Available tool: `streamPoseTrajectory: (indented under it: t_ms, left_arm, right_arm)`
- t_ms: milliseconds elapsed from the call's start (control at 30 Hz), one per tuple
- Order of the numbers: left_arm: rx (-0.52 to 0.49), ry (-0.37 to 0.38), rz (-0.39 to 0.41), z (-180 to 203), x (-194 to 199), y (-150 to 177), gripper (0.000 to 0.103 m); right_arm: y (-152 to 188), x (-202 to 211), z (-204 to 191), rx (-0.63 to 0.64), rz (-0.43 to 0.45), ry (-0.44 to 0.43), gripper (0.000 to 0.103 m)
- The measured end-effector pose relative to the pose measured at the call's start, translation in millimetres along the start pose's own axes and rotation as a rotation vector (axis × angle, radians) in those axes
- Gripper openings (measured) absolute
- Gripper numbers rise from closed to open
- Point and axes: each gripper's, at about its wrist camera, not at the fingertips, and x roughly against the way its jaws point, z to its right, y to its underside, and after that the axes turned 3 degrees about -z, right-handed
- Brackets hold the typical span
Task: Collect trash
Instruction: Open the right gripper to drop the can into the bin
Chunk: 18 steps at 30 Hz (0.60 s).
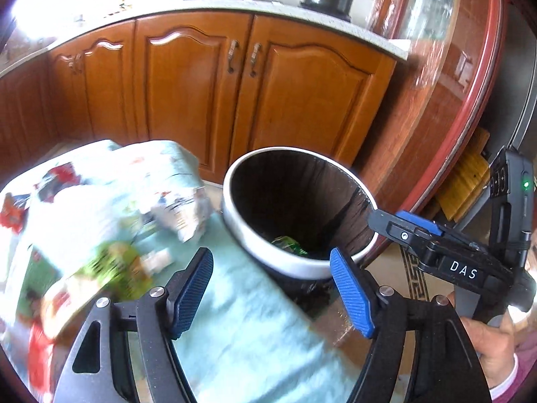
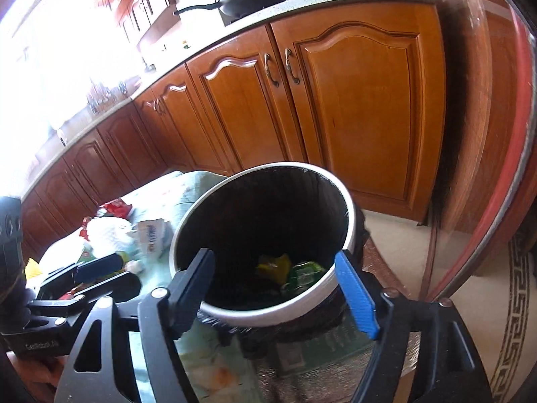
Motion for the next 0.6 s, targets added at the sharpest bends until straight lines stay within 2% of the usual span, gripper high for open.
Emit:
streamPoseTrajectory:
  t_ms: [333, 600]
  left_arm:
    - [0.064, -0.053, 0.069, -26, 79, 63, 0.074]
    - [0.115, -0.1, 0.079, -54, 128, 92, 0.074]
  right_arm:
    - [35, 7, -41, -0.015, -0.011, -0.074, 0.081]
    - [54, 5, -82, 0.027, -0.042, -0.125, 0.081]
